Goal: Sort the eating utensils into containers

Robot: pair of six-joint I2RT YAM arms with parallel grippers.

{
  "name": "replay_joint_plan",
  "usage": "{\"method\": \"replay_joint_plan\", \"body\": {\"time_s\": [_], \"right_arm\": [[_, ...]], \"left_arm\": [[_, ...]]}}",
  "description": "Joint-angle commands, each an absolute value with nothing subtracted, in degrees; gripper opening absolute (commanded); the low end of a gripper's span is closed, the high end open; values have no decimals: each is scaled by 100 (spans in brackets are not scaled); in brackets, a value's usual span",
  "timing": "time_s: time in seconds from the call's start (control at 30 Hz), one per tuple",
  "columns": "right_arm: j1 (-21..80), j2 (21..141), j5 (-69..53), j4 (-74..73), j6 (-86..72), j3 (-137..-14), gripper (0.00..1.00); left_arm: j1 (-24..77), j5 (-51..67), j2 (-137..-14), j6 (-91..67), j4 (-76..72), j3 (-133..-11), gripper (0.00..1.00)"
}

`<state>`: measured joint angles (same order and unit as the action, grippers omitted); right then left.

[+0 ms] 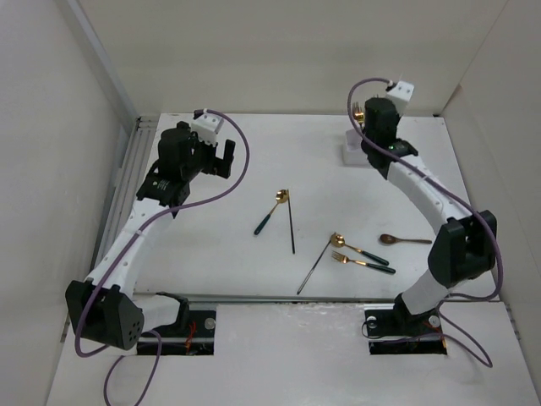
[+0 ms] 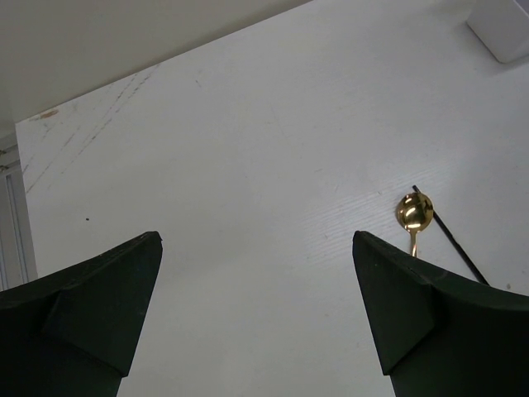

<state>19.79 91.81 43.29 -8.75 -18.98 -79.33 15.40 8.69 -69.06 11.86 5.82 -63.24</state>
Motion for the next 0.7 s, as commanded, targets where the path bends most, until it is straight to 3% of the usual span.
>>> {"method": "replay_joint_plan", "body": {"time_s": [0.0, 0.07, 0.27, 0.67], "right_arm": [[1557, 9490, 2983, 554, 279, -8463, 0], [1065, 9658, 2033, 554, 281, -8796, 0], [475, 10282, 881, 1151, 790, -9061, 0], [35, 10836, 413, 1995, 923, -8578, 0]], "left_arm": [[1564, 949, -6908, 1099, 483, -6495, 100], [1564, 949, -6969, 1046, 483, -6495, 100], [1450, 949, -7224, 1046, 545, -6697, 100], [1397, 949, -7770, 940, 598, -7005, 100]]}}
